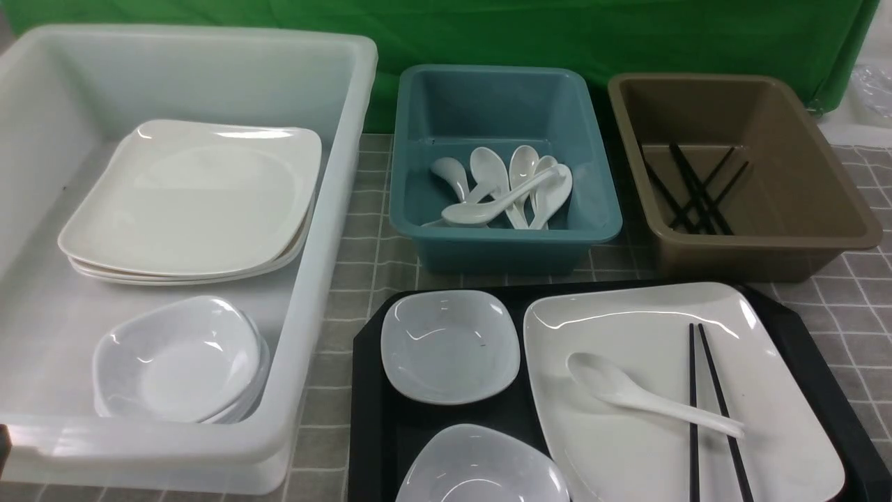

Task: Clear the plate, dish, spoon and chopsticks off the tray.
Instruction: Use the right arm to grab a soup spoon from the plate

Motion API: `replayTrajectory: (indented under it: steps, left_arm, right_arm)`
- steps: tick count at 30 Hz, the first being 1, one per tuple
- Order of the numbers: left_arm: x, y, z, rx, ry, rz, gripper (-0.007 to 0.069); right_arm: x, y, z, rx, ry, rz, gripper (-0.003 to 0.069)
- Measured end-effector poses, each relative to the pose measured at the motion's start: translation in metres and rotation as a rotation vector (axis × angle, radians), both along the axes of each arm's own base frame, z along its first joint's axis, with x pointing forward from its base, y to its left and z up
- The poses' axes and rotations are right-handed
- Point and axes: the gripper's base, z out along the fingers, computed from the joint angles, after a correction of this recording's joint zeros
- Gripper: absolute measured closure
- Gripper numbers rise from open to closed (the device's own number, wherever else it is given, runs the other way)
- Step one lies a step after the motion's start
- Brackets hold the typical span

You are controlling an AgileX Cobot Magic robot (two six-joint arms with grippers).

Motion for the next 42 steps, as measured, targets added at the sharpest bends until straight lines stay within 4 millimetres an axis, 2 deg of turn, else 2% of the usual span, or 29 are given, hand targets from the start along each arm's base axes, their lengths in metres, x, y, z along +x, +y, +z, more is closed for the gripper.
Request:
replayTrajectory:
  steps: [3, 6, 7, 9, 18, 19, 20, 21, 22, 25, 28, 30, 32, 33, 34, 35, 37, 38, 39, 40, 42]
  left_arm:
    - [0.0, 0.0, 0.004, -0.014, -0.044, 0.002, 0.0604]
    - [0.001, 0.0, 0.014, -0.179, -0.157, 0.01, 0.0604]
    - [0.0, 0.002, 0.02, -0.366, -0.231, 0.02, 0.0604]
    - [-0.001, 0.005, 0.028, -0.52, -0.33, 0.036, 0.0604]
    - [-0.005, 0.01, 0.041, -0.566, -0.49, 0.046, 0.0604]
    - [-0.006, 0.011, 0.043, -0.601, -0.516, 0.044, 0.0604]
    - [-0.009, 0.013, 0.049, -0.691, -0.594, 0.031, 0.0604]
    - [-0.009, 0.013, 0.049, -0.702, -0.604, 0.029, 0.0604]
    - [-0.011, 0.014, 0.053, -0.745, -0.657, 0.017, 0.0604]
    - [-0.018, 0.017, 0.064, -0.849, -0.777, -0.028, 0.0604]
    - [-0.025, 0.014, 0.091, -0.912, -0.813, -0.093, 0.0604]
    - [-0.029, 0.011, 0.107, -0.9, -0.803, -0.12, 0.0604]
    - [-0.033, 0.005, 0.138, -0.838, -0.725, -0.142, 0.0604]
    - [-0.03, 0.004, 0.146, -0.819, -0.66, -0.132, 0.0604]
    - [-0.032, 0.003, 0.15, -0.813, -0.672, -0.137, 0.0604]
    - [-0.024, 0.0, 0.167, -0.79, -0.517, -0.106, 0.0604]
    - [-0.02, -0.001, 0.177, -0.781, -0.449, -0.091, 0.0604]
    - [-0.007, -0.004, 0.189, -0.724, -0.257, -0.047, 0.0604]
    - [-0.007, -0.004, 0.191, -0.706, -0.227, -0.043, 0.0604]
    - [-0.002, -0.005, 0.192, -0.678, -0.168, -0.034, 0.0604]
    - [0.023, -0.01, 0.191, -0.566, 0.064, -0.032, 0.0604]
  right_arm:
    - [0.0, 0.0, 0.0, 0.0, 0.0, 0.0, 0.0414]
    - [0.0, 0.0, 0.0, 0.0, 0.0, 0.0, 0.0414]
    - [0.0, 0.0, 0.0, 0.0, 0.0, 0.0, 0.0414]
    - [0.0, 0.0, 0.0, 0.0, 0.0, 0.0, 0.0414]
    - [0.0, 0.0, 0.002, 0.01, -0.018, -0.004, 0.0414]
    - [0.001, 0.0, 0.003, 0.046, -0.036, -0.011, 0.0414]
    - [0.003, 0.002, 0.011, 0.21, -0.132, -0.033, 0.0414]
    - [0.003, 0.002, 0.013, 0.242, -0.156, -0.035, 0.0414]
    - [0.004, 0.003, 0.02, 0.39, -0.23, -0.052, 0.0414]
    - [0.005, 0.002, 0.032, 0.64, -0.357, -0.073, 0.0414]
    - [0.004, 0.0, 0.039, 0.773, -0.433, -0.075, 0.0414]
    - [0.004, 0.0, 0.04, 0.793, -0.447, -0.074, 0.0414]
    - [0.003, 0.0, 0.043, 0.822, -0.478, -0.07, 0.0414]
    - [0.003, -0.001, 0.045, 0.842, -0.5, -0.067, 0.0414]
    - [0.003, -0.001, 0.046, 0.847, -0.505, -0.066, 0.0414]
    - [0.002, -0.001, 0.049, 0.879, -0.533, -0.057, 0.0426]
    - [0.002, -0.001, 0.053, 0.882, -0.535, -0.045, 0.0454]
    - [-0.001, 0.002, 0.073, 0.829, -0.548, -0.002, 0.053]
    - [-0.002, 0.002, 0.076, 0.823, -0.547, 0.005, 0.054]
    - [-0.003, 0.003, 0.087, 0.806, -0.537, 0.021, 0.0581]
    - [-0.001, 0.007, 0.124, 0.754, -0.484, 0.07, 0.0622]
